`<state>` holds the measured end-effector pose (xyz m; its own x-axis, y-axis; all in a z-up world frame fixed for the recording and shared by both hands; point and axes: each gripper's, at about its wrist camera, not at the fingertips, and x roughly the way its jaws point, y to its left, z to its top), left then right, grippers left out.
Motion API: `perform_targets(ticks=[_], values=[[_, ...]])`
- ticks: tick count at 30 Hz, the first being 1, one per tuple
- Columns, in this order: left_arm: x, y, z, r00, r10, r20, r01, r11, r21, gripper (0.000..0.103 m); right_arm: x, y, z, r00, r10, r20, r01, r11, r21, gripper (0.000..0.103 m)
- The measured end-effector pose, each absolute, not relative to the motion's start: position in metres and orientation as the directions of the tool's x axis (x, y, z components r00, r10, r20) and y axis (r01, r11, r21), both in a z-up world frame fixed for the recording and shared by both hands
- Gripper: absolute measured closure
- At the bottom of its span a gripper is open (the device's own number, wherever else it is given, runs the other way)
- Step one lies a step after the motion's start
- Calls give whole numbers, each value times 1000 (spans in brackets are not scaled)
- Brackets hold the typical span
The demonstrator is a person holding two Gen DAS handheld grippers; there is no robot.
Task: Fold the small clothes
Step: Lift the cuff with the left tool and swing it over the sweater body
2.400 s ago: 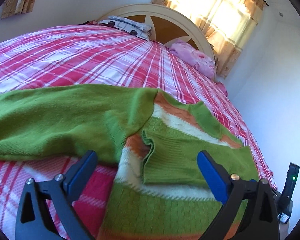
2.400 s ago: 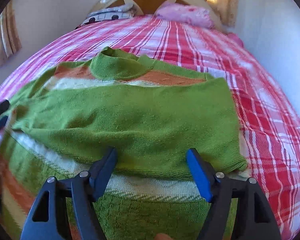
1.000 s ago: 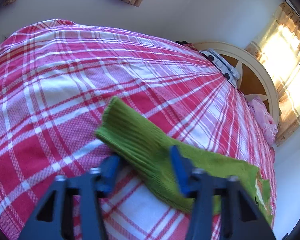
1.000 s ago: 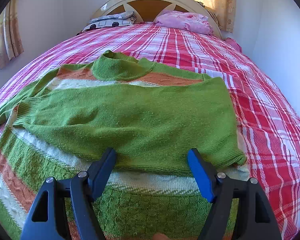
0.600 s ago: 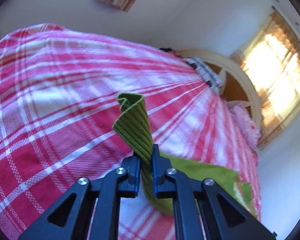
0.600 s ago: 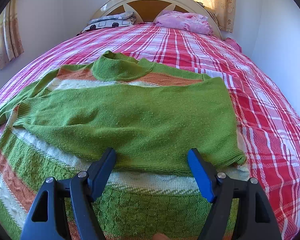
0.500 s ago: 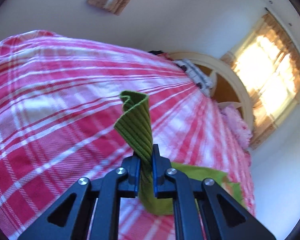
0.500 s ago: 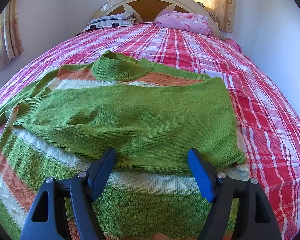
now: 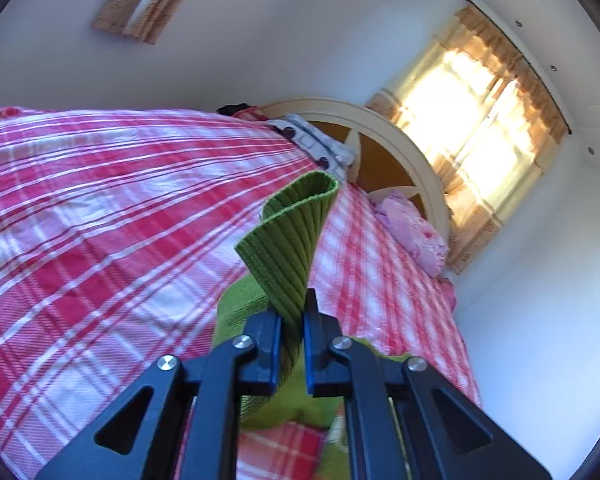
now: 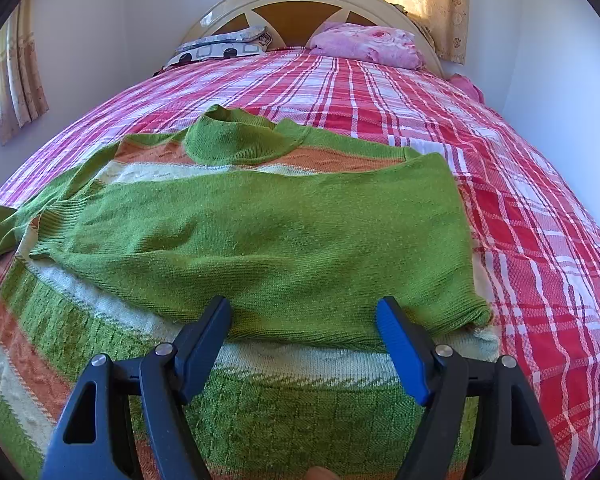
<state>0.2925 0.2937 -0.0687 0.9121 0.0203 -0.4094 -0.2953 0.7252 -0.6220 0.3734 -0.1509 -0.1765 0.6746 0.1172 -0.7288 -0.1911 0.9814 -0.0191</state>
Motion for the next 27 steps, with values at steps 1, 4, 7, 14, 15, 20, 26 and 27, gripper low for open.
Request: perform_targets(ticks=[1,4,7,14,15,20,26,27], values=[[297,288,-62,918,7,-397,-276,731,-624,94,373,-151,-177,675,117,-729,-191,981,-19,27],[304,269,-46,930,-20,-367,-230,746,-625,94,374,-151,-177,675,118,-728,-191,981,-17,27],[317,245,-28,941,-64,-333,-168,764,-623,94,375,-151,-177,675,122,-727,-190,982,-12,27],[341,203,0,946,-144,-291,-73,779,-623,94,374,-154,-177,677,142,-722,-190,982,14,27],[344,196,3,946,-154,-285,-60,781,-622,94,374,-154,-177,677,146,-721,-191,981,19,27],[359,164,20,942,-204,-266,-6,783,-623,94,374,-157,-177,678,161,-717,-191,981,40,27],[378,126,26,930,-248,-273,34,794,-607,94,373,-160,-176,679,183,-711,-194,979,66,26],[381,119,25,927,-256,-275,39,793,-607,94,373,-160,-176,679,185,-710,-194,979,70,26]])
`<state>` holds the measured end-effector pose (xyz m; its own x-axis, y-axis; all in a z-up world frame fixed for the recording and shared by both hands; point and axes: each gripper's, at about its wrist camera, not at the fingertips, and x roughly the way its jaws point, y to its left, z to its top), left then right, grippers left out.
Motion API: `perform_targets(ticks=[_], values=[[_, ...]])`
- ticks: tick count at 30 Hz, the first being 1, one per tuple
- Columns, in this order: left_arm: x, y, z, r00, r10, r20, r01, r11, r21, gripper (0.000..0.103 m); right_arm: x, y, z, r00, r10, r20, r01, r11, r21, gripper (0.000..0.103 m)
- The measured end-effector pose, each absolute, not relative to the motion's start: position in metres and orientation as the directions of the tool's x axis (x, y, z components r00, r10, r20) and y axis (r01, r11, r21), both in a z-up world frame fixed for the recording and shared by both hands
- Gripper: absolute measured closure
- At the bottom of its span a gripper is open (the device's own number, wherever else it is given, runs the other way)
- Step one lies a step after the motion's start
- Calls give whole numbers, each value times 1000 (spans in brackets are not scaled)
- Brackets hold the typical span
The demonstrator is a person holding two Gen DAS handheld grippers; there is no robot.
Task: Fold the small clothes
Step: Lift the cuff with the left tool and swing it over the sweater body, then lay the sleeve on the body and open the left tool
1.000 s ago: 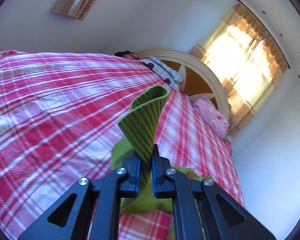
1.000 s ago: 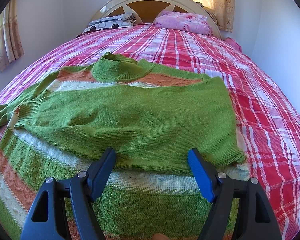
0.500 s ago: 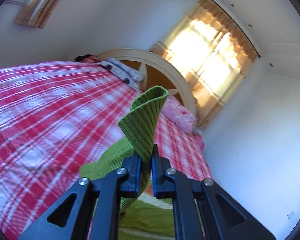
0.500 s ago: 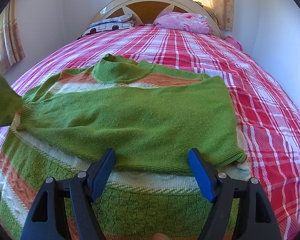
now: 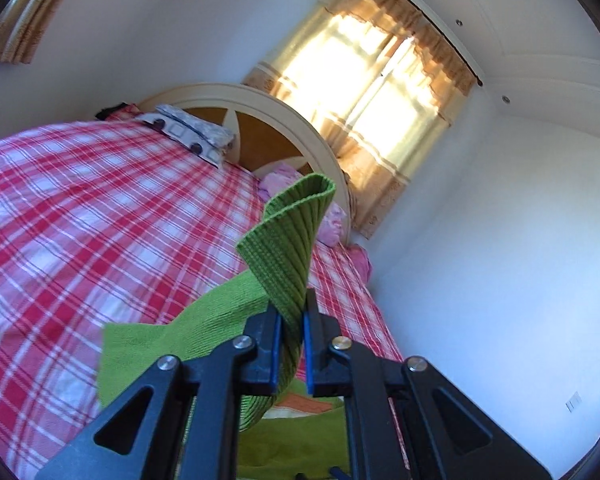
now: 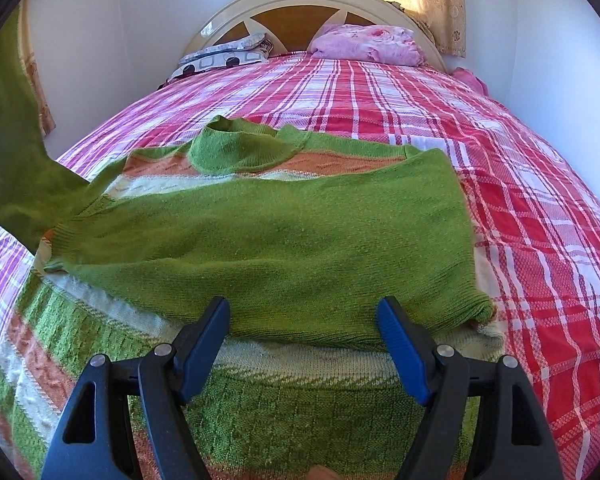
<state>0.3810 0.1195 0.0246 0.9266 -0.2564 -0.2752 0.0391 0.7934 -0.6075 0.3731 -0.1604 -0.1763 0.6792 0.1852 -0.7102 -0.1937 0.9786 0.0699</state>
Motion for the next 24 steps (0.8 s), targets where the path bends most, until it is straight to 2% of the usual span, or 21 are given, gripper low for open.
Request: perform_targets(ticks=[9,16,18,20,24], values=[[419,47,-2,867,-360,-343,92,794,-600,94,373,-163,-176,681,199,-705,-192,977,90,26],[451,-3,-57,792,-404,-458,81,813,-577,94,372,-166,-176,682,211,-700,-192,976,107,26],[459,-18,-72,753,-395,-526,77,847,-527,90,372,-168,-176,682,219,-697,-191,974,119,26],[463,-26,-87,711,-378,-593,64,874,-481,82,372,-170,-176,682,228,-695,-191,973,132,26],[451,-13,-94,696,-361,-620,53,887,-458,62,372,-170,-176,682,236,-692,-192,971,142,26]])
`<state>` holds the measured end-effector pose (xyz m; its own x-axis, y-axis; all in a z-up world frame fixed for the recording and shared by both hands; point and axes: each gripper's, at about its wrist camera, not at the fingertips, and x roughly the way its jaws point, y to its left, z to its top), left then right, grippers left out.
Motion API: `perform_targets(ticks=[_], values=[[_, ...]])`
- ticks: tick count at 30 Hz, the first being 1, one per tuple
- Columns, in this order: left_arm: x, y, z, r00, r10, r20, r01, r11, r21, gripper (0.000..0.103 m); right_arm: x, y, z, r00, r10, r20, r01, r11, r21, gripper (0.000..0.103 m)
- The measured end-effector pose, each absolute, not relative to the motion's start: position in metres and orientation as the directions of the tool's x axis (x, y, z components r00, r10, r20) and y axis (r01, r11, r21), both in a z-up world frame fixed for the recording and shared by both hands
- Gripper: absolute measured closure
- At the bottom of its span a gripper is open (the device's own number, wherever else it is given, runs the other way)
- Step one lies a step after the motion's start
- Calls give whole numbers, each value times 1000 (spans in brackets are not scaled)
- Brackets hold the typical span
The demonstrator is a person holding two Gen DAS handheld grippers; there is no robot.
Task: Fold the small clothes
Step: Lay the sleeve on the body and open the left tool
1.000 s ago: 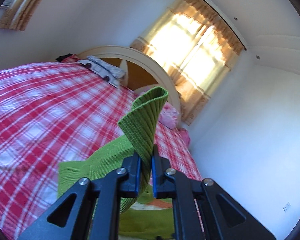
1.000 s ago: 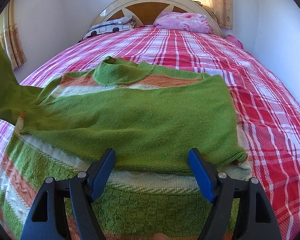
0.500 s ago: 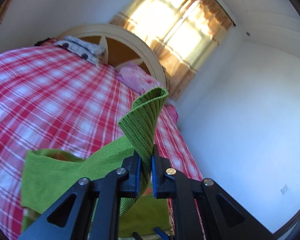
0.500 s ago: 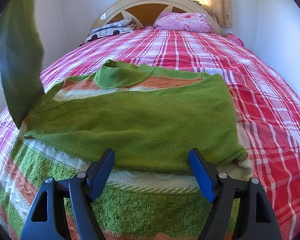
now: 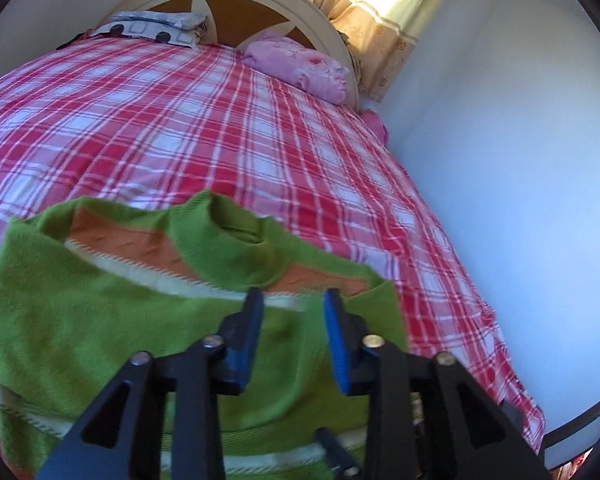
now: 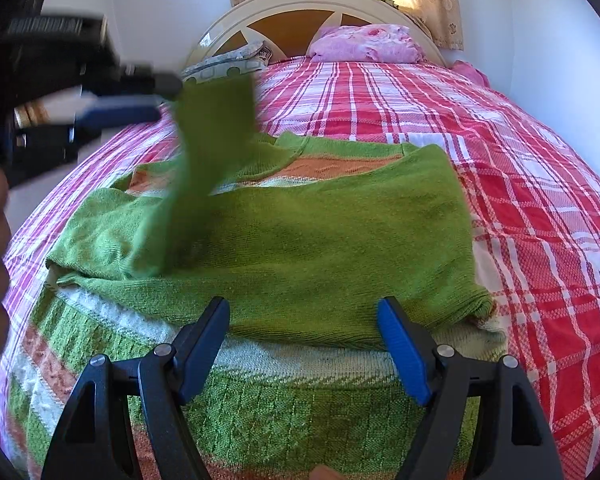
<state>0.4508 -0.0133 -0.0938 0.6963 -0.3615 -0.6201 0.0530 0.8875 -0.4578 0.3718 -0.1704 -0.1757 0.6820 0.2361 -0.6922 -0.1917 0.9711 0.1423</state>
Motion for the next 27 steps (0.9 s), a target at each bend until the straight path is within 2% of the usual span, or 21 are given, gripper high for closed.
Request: perform_targets(ticks=[4,7,10,13,15,18,20,27], values=[[412,24,-94,743,-274,-611,52,933,-356,30,371,-173,-175,682,249,-688,-192,968,159,26],[392,54,-103,768,-141,-624,3,976,-216,20,371,-176,-175,681,262,-684,-192,965,177,26],[372,90,-121,757,63,-651,-112,993,-34,19,371,-179,-175,682,276,-677,-191,961,199,26],[367,114,-140,720,164,-674,-186,982,40,19,370,-182,-174,686,290,-668,-189,957,221,26],[368,123,-154,689,168,-705,-208,978,30,18,370,-185,-174,688,299,-662,-186,954,237,26],[372,132,-163,667,132,-734,-222,975,-27,10,370,-189,-174,691,313,-651,-181,948,264,26],[374,131,-163,658,141,-740,-231,973,-20,5,369,-194,-173,699,322,-639,-172,943,286,26],[354,131,-161,727,86,-681,-182,981,-69,2,359,-229,-171,765,343,-545,-87,893,441,26]])
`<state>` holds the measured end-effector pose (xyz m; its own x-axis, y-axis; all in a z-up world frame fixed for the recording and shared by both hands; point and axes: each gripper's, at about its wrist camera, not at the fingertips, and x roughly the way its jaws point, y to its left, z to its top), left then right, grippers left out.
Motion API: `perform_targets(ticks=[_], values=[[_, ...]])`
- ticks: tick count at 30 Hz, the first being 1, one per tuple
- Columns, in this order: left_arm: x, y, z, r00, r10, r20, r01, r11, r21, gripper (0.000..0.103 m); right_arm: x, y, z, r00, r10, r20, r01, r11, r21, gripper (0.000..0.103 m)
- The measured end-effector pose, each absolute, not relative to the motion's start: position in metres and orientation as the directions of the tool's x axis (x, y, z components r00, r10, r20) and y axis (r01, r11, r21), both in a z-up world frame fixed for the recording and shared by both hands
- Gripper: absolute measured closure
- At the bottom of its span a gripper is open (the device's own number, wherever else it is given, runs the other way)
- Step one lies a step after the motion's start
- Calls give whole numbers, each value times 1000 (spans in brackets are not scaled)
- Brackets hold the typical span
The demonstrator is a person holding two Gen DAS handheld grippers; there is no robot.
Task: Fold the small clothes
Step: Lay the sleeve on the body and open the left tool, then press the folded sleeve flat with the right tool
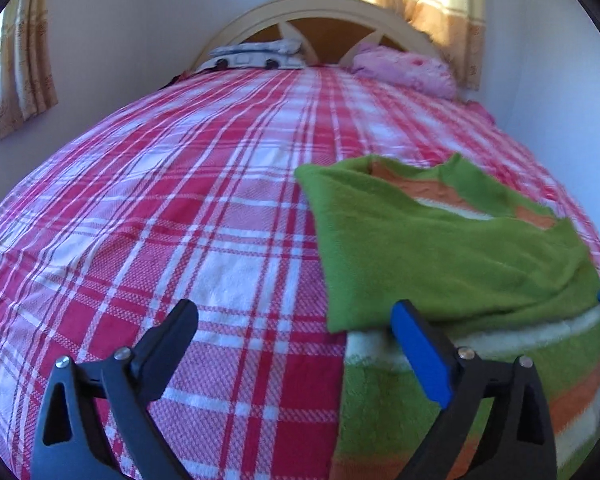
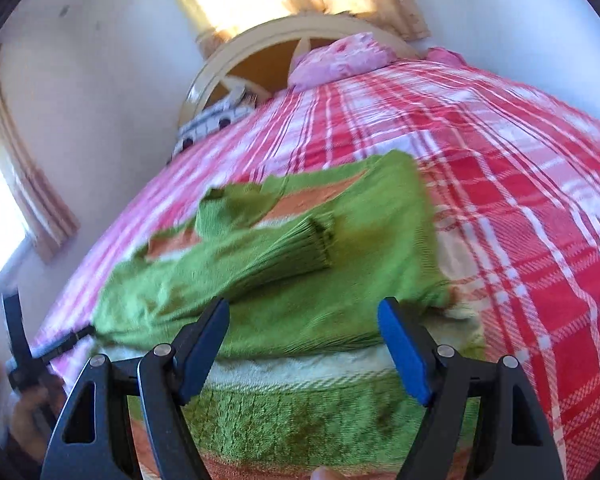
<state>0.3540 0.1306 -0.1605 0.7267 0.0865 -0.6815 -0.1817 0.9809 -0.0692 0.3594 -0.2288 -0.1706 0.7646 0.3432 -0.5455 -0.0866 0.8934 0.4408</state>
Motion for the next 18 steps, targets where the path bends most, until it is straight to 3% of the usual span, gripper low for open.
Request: perform_targets(ticks=[10,12,15,16,17,18], values=[[367,150,-174,684,-49,-728,-162,963,-217,0,383,-219,-140,777,249,-578,-45,938,344,26],[366,148,-174,684,-53,-727,-153,965,-214,0,398,-214,-139,753,240,-613,-49,949,310,26],[364,150,-174,689,-65,-722,-149,962,-229,0,423,-208,-146,685,258,-682,-51,950,308,34],[364,151,-174,686,-67,-724,-150,961,-231,0,434,-203,-154,632,266,-728,-57,952,299,39],[365,151,-175,682,-66,-728,-152,961,-229,0,439,-201,-159,611,277,-742,-65,951,302,61],[366,151,-175,678,-63,-732,-153,962,-225,0,440,-197,-160,609,279,-743,-83,953,290,76]])
